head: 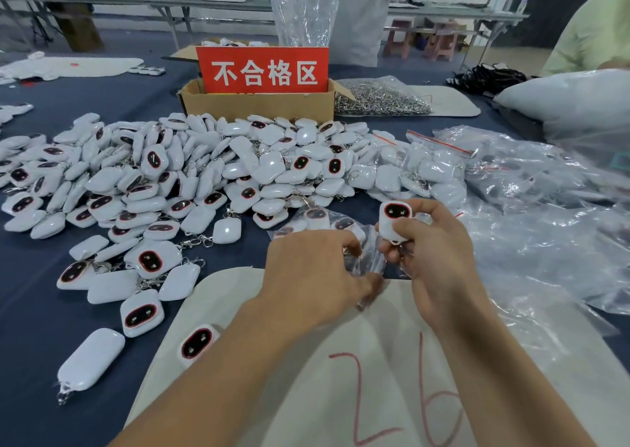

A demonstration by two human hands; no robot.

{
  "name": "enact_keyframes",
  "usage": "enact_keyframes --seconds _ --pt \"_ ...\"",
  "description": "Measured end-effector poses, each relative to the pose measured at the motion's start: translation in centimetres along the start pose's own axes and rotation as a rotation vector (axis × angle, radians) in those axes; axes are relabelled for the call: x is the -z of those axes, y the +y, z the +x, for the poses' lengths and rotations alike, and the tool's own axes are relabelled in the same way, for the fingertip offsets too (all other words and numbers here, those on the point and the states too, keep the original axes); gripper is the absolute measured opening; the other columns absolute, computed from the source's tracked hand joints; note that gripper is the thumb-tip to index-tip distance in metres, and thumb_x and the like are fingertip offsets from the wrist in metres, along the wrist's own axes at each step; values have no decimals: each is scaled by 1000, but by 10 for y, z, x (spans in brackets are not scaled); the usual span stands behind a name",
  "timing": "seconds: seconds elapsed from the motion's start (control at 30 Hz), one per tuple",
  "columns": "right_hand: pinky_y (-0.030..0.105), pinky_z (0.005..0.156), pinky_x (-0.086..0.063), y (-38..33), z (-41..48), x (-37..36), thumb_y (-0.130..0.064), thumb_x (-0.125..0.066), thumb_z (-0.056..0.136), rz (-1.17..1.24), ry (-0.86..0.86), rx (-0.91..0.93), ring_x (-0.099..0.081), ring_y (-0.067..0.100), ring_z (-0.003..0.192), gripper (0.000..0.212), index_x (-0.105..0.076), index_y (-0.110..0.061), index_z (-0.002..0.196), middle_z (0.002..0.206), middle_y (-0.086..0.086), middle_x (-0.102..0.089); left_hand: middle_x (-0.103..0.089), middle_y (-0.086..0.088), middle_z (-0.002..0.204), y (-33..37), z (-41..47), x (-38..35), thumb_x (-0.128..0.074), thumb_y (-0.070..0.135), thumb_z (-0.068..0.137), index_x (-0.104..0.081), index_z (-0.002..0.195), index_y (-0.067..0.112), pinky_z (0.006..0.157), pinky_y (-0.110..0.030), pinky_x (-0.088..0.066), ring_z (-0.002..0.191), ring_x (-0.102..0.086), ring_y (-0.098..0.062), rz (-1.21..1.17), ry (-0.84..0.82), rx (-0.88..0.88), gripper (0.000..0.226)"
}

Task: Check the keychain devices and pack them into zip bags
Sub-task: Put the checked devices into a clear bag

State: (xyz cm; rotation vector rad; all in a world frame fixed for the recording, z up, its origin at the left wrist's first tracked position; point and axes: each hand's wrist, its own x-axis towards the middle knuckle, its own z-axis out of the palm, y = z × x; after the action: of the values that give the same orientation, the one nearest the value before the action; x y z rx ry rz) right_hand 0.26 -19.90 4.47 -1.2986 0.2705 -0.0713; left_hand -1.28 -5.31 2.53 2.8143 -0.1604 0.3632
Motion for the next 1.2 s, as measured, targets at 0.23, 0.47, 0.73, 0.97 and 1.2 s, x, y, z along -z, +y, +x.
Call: enact_keyframes --seconds 0.23,0.47,0.73,0.97,1.2 --pt "20 41 -41 3 3 -1 14 -54 88 -129 -15 25 -51 17 48 29 -68 -9 101 73 9 -67 -59 15 71 4 -2 -3 -58 86 57 -52 89 41 54 -26 -23 70 -53 -12 -100 5 -36 56" --pt "19 50 -42 4 0 -1 20 -54 82 -196 -102 13 -54 15 54 37 -71 -11 95 68 4 -69 -62 16 75 -6 3 -2 -61 53 82 -58 79 39 66 -32 -32 80 -56 -11 -151 -21 143 16" --pt "14 42 -37 2 -3 0 19 -58 83 -169 -120 -7 -49 9 40 34 -72 -9 96 62 7 -65 -59 16 71 -11 5 -6 -63 62 86 -54 72 37 67 -32 -37 84 -58 -12 -191 -77 158 30" --pt "19 45 -40 2 -2 -1 1 -64 89 -159 -90 -45 -55 14 49 22 -76 -16 82 70 6 -72 -59 14 71 -9 4 -5 -64 44 90 -58 82 40 67 -33 -37 80 -57 -14 -247 -27 183 11" --pt "16 40 -37 3 -5 -1 -4 -67 90 -179 -53 -19 -49 13 44 26 -75 -13 67 60 4 -65 -61 13 76 -7 4 -3 -63 44 90 -56 82 40 69 -33 -37 85 -58 -16 -229 -37 190 11"
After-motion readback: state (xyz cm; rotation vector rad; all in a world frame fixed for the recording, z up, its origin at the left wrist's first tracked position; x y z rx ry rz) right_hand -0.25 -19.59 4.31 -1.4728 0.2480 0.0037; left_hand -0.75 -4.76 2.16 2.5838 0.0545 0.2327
